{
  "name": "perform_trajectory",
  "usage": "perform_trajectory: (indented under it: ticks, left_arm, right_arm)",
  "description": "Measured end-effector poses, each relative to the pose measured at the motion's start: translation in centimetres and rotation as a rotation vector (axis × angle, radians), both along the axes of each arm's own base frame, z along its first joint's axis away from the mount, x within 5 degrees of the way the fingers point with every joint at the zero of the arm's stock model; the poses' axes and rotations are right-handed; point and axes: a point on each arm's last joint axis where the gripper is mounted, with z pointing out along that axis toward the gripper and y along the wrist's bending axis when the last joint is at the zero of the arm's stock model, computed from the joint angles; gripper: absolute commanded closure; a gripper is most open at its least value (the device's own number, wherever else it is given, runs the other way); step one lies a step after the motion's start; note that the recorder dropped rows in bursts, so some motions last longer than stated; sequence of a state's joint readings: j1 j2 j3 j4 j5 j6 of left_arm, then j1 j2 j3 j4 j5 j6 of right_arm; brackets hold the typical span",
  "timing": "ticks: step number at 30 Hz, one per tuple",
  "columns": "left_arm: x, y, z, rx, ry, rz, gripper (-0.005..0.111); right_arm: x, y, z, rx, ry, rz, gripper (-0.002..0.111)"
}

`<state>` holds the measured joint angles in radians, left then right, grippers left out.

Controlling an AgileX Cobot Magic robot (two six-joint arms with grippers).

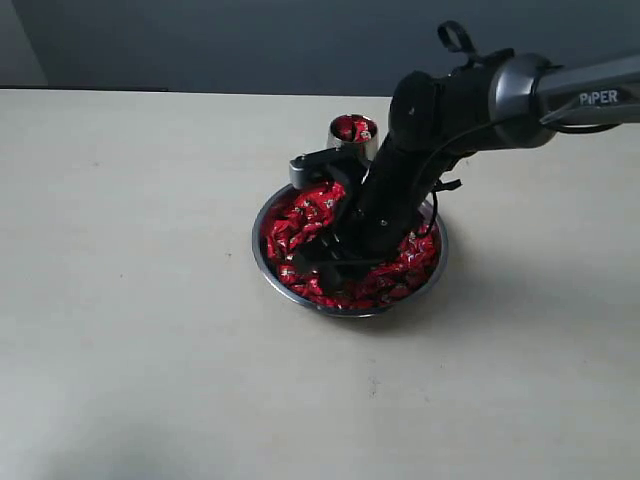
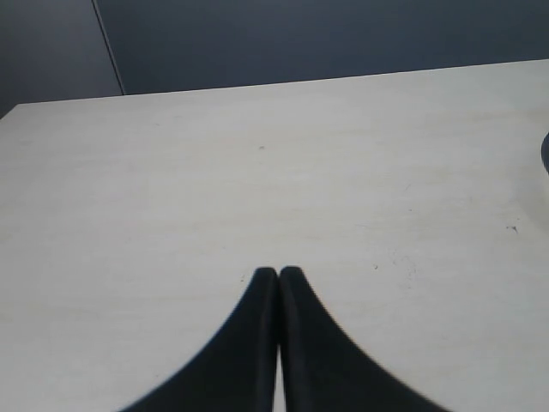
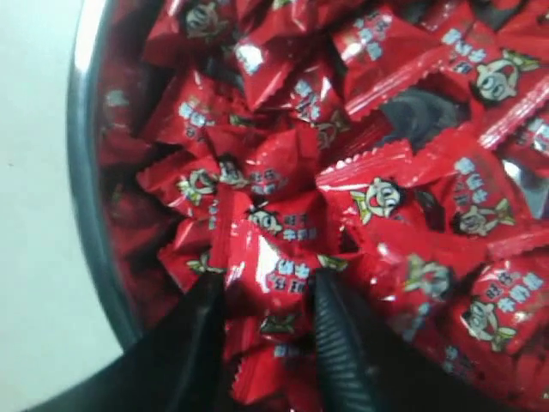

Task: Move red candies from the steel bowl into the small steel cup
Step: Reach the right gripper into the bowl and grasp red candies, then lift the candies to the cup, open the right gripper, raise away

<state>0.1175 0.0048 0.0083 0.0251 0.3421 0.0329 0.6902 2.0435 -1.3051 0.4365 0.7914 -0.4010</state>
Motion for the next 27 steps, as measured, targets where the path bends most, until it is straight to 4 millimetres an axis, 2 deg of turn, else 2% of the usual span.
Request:
perform_trajectory:
  ticks: [5,11,22,27]
  left_arm:
    - [0.0,0.0,0.0,0.000,0.000,0.000,0.106]
    - [0.0,0.0,0.0,0.000,0.000,0.000,0.106]
    - [0.0,0.0,0.0,0.000,0.000,0.000,0.106]
    - [0.0,0.0,0.0,0.000,0.000,0.000,0.106]
  right_arm:
    - [0.0,0.0,-0.7,-0.017,0.010,-0.002,0.109]
    - [0.0,-0.1,-0.1,-0.008,0.002,-0.005,0.109]
    - [-0.3,-0.5,6.9,0.122,-0.166,-0.023,0.109]
    - [0.1,0.0,10.0,0.177,-0.209,-0.039,0.109]
